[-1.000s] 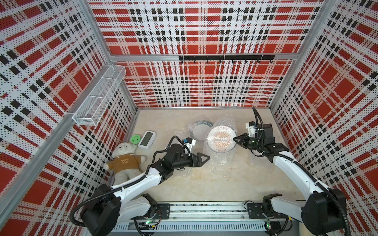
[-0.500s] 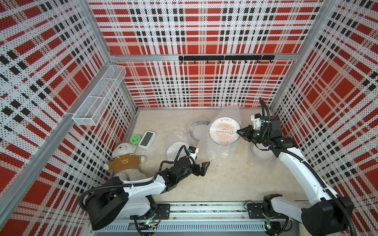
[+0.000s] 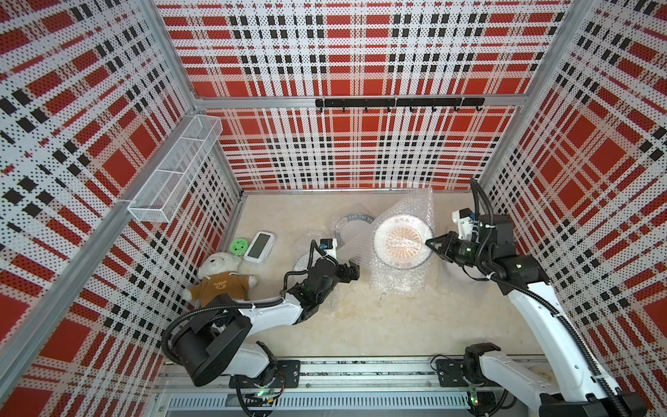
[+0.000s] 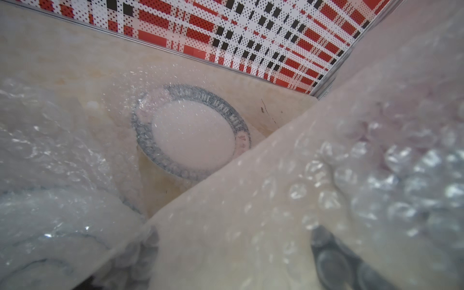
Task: Unpack dinner plates from bubble wrap
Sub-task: Unwrap the bubble wrap.
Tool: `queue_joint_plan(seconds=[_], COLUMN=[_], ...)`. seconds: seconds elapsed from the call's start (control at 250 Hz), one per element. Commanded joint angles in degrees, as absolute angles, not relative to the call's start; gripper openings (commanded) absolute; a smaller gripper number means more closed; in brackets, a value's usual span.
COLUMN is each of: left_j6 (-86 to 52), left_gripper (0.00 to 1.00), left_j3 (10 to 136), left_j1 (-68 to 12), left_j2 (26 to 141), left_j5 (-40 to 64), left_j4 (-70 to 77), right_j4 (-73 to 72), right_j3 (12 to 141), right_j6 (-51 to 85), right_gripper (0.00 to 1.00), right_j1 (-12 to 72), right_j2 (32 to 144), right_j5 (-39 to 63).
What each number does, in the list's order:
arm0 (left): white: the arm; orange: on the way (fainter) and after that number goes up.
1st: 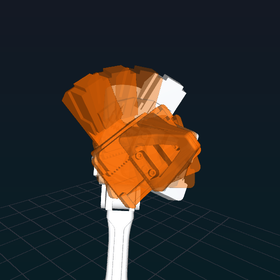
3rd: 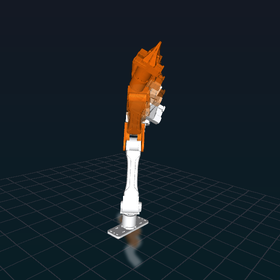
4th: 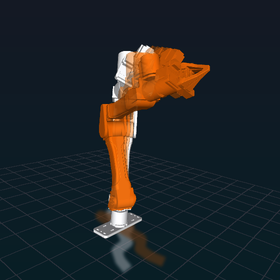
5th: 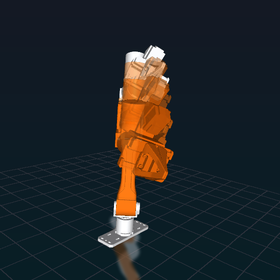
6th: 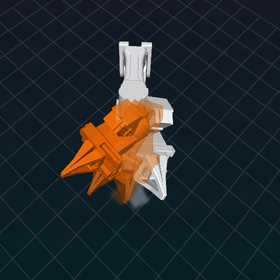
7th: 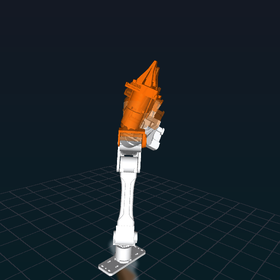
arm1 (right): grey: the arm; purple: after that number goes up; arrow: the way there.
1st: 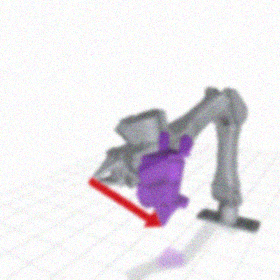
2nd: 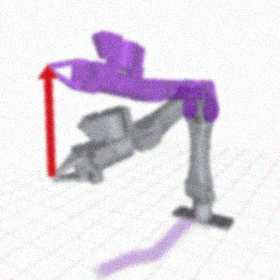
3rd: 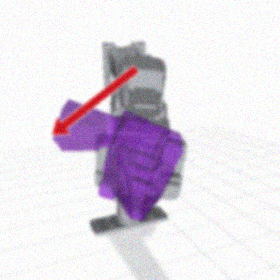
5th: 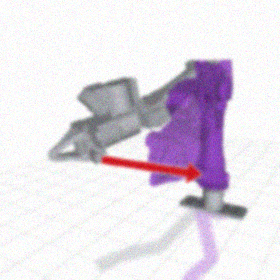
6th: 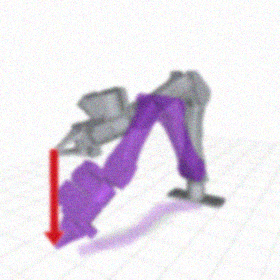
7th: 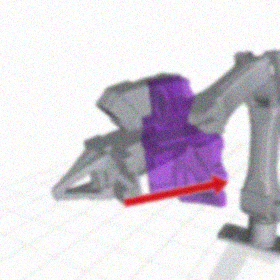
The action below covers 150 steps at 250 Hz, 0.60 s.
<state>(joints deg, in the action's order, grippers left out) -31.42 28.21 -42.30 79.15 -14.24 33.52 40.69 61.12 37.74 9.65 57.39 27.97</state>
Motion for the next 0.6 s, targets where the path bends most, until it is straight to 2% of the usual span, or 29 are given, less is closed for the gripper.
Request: queue_joint_plan(seconds=[0.0, 0.24, 0.504, 0.596], left_j6=[-29.9, -20.6, -14.2, -15.9], left_gripper=[0.94, 0.95, 0.95, 0.96], left_j3=[30.5, 36.8, 39.6, 38.6], left_j1=[-41.1, -44.6, -50.7, -52.1], left_j2=[75.4, 64.7, 62.7, 63.1], left_j5=[-17.3, -25.7, -22.9, -23.2], left_j4=[31.9, 21.2, 19.5, 19.5], right_j4=[39.4, 30.8, 21.0, 17.5], right_j3=[59.9, 49.9, 41.7, 39.0], right_j6=[35.1, 35.0, 36.0, 36.3], right_gripper=[0.00, 0.00, 0.00, 0.00], right_j1=[9.5, 9.5, 9.6, 10.1], right_j2=[57.4, 59.9, 61.1, 62.6], right_j5=[28.6, 31.9, 33.8, 32.8])
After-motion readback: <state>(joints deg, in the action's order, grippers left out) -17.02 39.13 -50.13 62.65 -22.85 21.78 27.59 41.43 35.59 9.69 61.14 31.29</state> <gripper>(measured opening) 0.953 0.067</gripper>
